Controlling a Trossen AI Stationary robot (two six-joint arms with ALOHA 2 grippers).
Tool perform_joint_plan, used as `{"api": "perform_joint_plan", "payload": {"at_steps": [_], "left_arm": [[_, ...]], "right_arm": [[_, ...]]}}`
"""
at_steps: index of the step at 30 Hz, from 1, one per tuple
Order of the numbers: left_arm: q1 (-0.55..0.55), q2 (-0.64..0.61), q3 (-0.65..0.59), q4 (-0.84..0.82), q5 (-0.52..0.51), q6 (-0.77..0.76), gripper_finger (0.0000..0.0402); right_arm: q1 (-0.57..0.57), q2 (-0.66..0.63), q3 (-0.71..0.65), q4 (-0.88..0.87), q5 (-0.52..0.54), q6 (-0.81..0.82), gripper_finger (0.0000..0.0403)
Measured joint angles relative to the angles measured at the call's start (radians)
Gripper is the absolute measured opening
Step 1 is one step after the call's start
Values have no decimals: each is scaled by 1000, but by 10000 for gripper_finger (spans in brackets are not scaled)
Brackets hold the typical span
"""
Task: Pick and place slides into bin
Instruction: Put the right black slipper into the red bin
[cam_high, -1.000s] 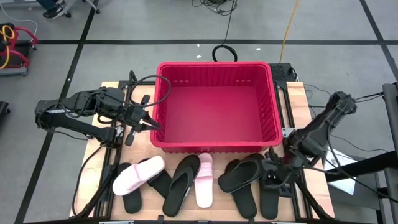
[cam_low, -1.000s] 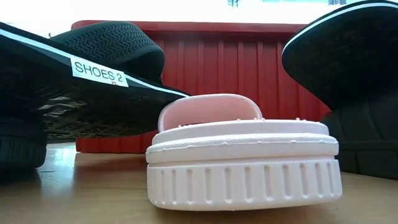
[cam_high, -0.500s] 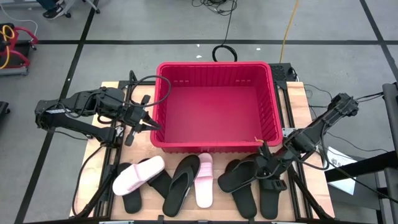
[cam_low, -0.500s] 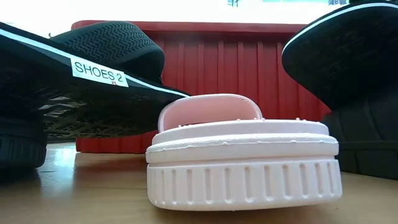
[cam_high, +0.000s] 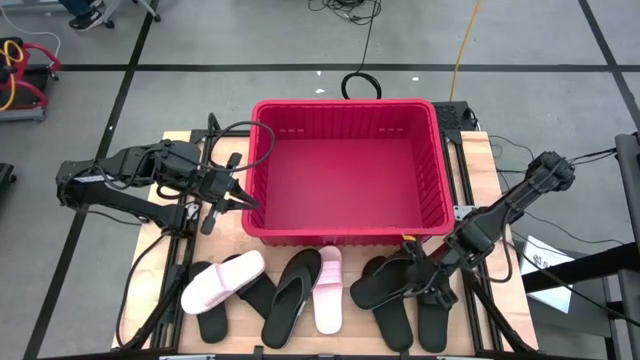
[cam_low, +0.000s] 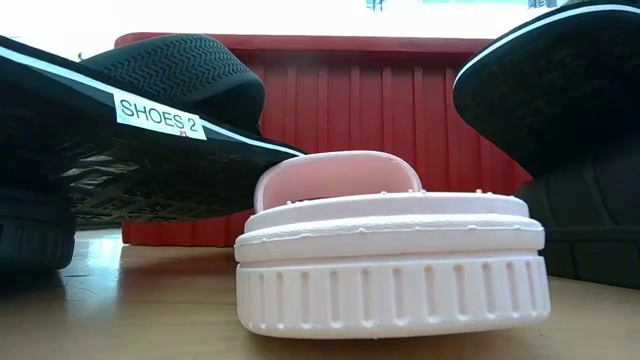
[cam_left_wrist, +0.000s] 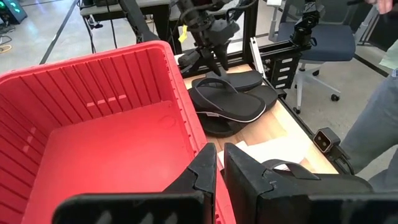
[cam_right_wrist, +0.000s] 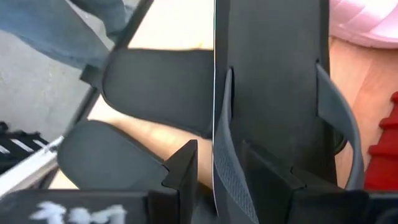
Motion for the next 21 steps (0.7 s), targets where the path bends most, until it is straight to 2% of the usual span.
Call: {"api": "perform_joint_plan", "payload": {"at_steps": [6, 13, 21], "left_arm": [[0, 0, 0, 0, 0, 0, 31], [0, 0, 0, 0, 1, 0, 31], [0, 0, 0, 0, 1, -17, 31]], "right_arm": [[-1, 0, -26, 8, 51, -32, 115], [-6, 0, -108, 104, 23, -26, 114], [-4, 0, -146, 101, 22, -26, 114]]}}
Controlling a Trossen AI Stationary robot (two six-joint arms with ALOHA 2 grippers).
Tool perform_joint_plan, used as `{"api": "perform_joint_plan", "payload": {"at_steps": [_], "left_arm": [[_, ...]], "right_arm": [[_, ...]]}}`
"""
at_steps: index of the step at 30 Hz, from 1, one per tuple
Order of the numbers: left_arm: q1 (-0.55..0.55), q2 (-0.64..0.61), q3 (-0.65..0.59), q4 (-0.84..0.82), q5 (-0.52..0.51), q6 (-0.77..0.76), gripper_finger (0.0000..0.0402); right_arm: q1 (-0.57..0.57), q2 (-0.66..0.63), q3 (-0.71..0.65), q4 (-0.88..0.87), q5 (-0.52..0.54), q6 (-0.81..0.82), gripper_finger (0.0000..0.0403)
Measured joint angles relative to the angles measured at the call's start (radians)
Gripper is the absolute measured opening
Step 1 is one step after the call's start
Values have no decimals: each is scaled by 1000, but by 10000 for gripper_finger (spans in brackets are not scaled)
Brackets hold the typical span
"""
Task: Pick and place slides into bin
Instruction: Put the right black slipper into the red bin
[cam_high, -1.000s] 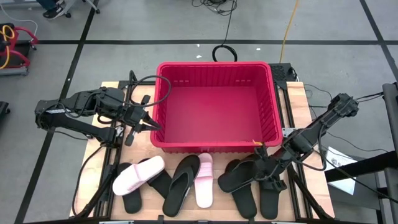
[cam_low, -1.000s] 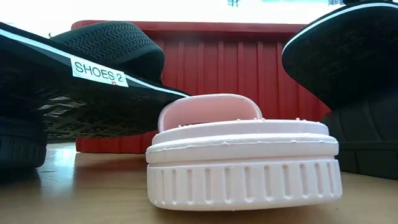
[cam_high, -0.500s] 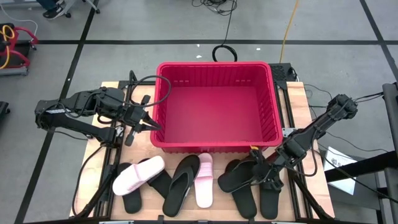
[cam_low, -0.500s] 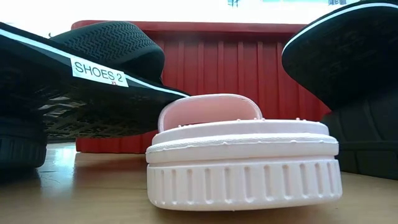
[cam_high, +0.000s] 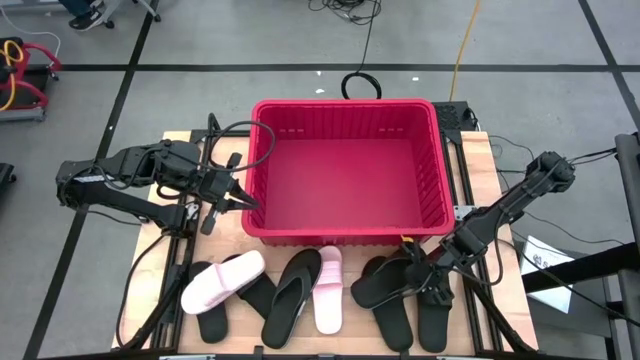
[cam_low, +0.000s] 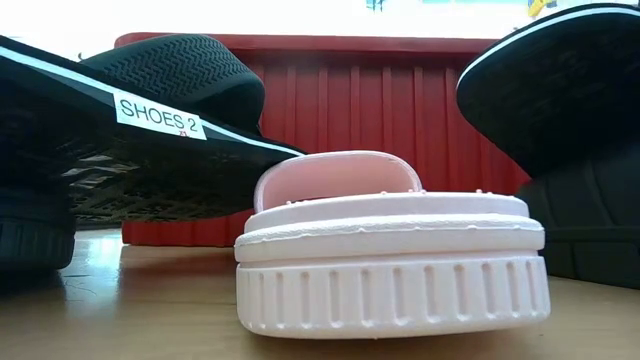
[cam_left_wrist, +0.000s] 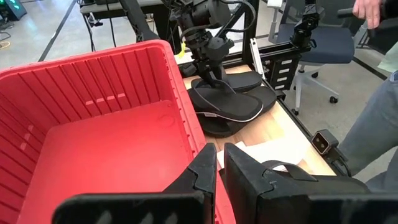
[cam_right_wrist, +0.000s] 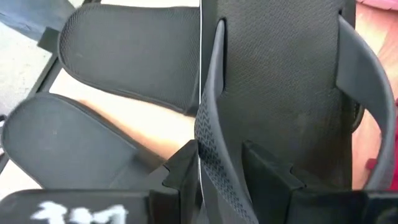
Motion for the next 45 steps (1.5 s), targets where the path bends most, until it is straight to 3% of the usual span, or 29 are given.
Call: {"api": "perform_joint_plan", "payload": {"at_steps": [4, 11, 22, 35, 45], "left_arm": [[0, 0, 0, 0, 0, -2, 31], [0, 0, 0, 0, 0, -2, 31], [0, 0, 0, 0, 0, -2, 31], [0, 0, 0, 0, 0, 1, 31], [0, 0, 0, 0, -1, 24, 31]], "right_arm": [[0, 0, -1, -2, 0, -17, 103], [-8, 0, -1, 2, -94, 51, 9], [-9, -13, 109, -47, -132, 65, 2], [-9, -13, 453, -256, -124, 90, 1], [-33, -14, 723, -553, 96, -79, 0]]}}
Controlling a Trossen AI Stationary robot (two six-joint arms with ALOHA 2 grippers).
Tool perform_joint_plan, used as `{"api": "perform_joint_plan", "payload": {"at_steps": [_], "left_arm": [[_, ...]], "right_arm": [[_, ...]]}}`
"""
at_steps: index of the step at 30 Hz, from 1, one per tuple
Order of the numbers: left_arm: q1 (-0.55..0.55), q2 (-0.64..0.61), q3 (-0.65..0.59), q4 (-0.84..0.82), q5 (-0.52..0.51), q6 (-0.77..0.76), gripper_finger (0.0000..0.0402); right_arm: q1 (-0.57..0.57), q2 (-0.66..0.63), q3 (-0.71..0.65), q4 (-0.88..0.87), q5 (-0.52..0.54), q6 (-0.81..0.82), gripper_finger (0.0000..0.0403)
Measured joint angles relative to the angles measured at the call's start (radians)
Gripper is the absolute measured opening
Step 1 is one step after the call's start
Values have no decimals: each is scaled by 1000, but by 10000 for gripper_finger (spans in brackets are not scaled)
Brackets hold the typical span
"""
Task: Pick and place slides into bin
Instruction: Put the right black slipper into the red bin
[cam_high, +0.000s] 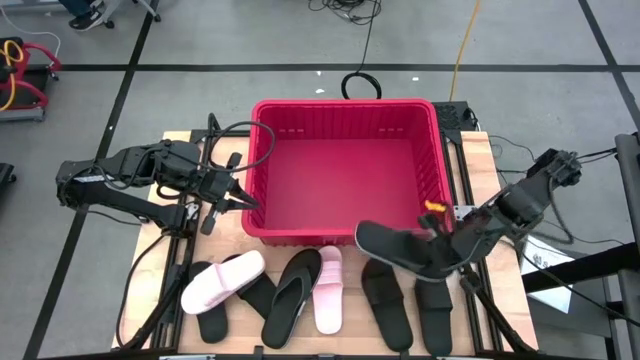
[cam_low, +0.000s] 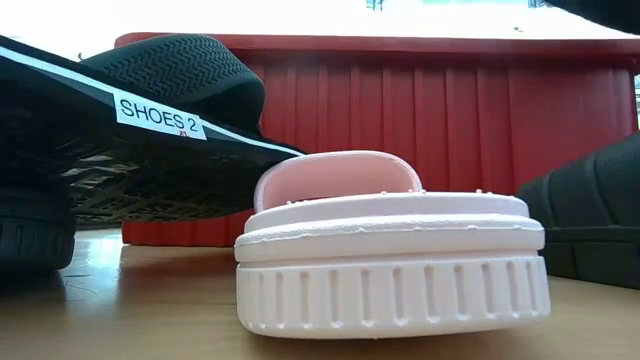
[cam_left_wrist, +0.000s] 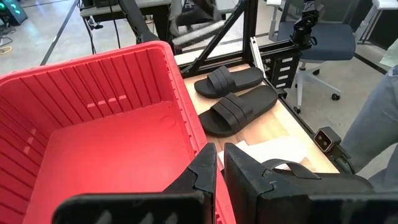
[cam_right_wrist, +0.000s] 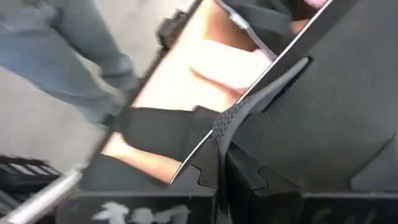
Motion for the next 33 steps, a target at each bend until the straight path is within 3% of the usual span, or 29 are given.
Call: {"api": "perform_joint_plan", "payload": {"at_steps": [10, 15, 21, 27, 33], "left_arm": [[0, 0, 0, 7, -1, -14, 31], [0, 0, 0, 74, -1, -77, 31], [0, 0, 0, 177, -2, -38, 31], [0, 21, 0, 302, -92, -24, 31], [0, 142, 2, 422, -222, -56, 30]], "right_arm": [[-150, 1, 58, -139, 148, -338, 0], [-256, 1, 58, -140, 149, -502, 0], [-355, 1, 58, -73, 145, -653, 0], [-387, 2, 58, -19, 140, -745, 0], [-401, 13, 58, 17, 140, -788, 0]]}}
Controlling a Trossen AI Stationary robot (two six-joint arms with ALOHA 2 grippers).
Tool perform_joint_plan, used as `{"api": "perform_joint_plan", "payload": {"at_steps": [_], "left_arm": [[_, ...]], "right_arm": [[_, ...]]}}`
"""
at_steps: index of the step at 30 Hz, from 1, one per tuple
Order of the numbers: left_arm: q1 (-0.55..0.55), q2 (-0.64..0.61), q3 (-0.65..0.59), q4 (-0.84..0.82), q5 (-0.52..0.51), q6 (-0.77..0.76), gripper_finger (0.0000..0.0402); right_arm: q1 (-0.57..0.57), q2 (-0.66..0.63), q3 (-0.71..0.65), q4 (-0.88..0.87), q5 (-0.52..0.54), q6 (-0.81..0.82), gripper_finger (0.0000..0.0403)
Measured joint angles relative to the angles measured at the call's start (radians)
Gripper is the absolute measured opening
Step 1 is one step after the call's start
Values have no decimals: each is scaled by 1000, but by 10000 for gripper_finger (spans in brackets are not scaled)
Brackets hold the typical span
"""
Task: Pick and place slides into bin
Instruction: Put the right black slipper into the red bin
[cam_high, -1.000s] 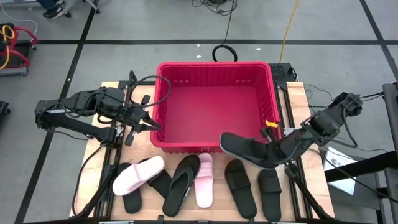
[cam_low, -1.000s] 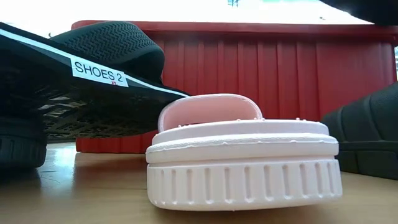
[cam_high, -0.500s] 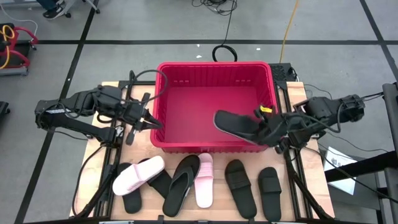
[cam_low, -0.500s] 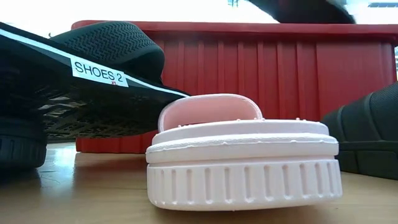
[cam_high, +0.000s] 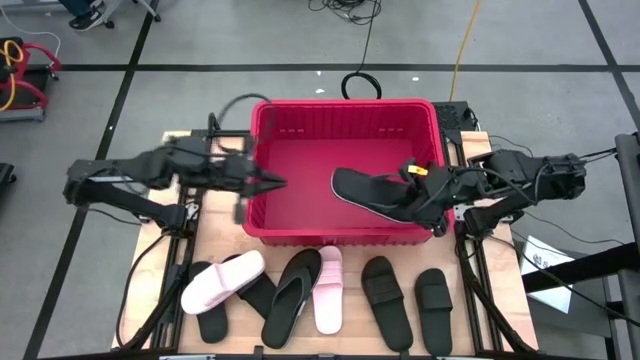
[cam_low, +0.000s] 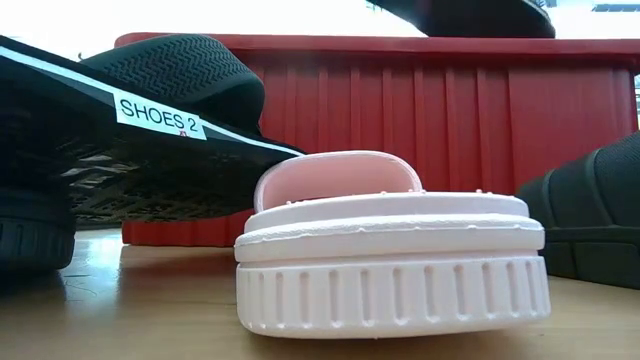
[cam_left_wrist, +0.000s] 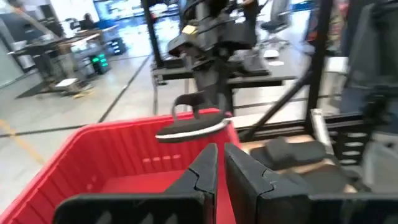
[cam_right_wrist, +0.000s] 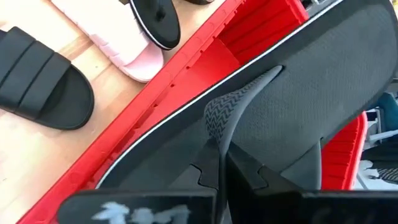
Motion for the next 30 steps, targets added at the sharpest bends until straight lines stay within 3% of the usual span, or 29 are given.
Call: {"api": "perform_joint_plan", "payload": {"at_steps": [5, 15, 20, 24, 30], "left_arm": [[25, 141, 137, -56, -36, 13, 30], [73, 467, 634, -419, -41, -51, 30], [86, 611, 804, -457, 43, -62, 30], [100, 683, 888, -498, 65, -87, 30], [107, 728, 887, -517, 64, -77, 31]], "right_arm": [[0, 0, 0, 12, -1, -4, 0], [0, 1, -29, 16, -2, -3, 0], [0, 4, -67, 17, -27, -3, 0], [0, 6, -79, 17, -26, -18, 0], [0, 5, -81, 17, -26, -24, 0]]}}
